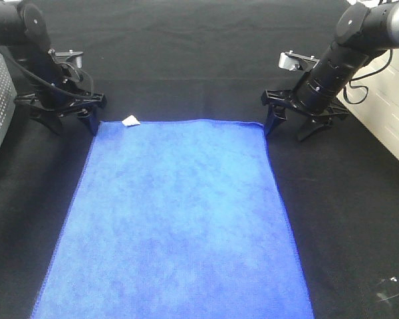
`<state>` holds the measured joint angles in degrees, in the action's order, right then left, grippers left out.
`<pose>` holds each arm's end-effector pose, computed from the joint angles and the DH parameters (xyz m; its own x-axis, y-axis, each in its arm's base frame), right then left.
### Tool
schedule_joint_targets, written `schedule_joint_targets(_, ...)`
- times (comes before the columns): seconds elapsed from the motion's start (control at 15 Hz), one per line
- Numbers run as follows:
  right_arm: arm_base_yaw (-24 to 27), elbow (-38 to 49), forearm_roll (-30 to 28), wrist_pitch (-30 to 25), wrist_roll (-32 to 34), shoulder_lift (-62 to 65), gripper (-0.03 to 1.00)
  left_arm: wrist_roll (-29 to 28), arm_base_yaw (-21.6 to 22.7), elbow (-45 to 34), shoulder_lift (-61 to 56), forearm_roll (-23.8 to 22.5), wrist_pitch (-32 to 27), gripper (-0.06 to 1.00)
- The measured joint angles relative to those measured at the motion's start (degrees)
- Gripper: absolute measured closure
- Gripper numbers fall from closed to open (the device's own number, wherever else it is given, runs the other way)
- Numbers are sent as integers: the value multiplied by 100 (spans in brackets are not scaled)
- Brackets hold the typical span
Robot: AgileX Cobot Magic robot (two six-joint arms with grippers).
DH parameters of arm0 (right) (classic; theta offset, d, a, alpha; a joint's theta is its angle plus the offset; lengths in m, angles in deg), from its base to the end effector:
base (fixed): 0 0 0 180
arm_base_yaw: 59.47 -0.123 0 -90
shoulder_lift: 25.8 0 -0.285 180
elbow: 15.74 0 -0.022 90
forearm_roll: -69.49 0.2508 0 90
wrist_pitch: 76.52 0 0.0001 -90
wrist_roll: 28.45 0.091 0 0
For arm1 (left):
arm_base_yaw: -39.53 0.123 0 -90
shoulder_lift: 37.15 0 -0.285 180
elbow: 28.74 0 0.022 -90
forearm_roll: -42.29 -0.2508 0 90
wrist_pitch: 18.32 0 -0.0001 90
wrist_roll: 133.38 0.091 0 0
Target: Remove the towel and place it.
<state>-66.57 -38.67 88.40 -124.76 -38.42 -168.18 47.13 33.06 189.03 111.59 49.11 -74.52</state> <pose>0.4697 0.0807 0.1071 -0.9710 -0.0718 -0.2280 -0.1289 0.9605 0.2465 0.5018 -0.0659 0.1134 -0.9742 0.0529 -0.2194 0.0783 0.9910 -0.1089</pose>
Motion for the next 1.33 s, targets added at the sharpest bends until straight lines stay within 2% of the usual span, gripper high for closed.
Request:
schedule_joint_targets(0.4, 0, 0, 40, 258, -63, -6, 25, 17, 0, 29, 92, 115, 69, 27)
schedule_joint_targets(0.73, 0, 0, 74, 384, -115, -11, 25, 132, 0, 40, 115, 544, 264, 27)
schedule_joint_targets(1.0, 0, 0, 401, 458, -304, -11, 25, 344, 6, 80, 183, 900, 298, 27)
schedule_joint_targets(1.33, 6, -40, 905, 407, -602, -178, 26, 539, 23, 115, 229, 1060, 252, 27)
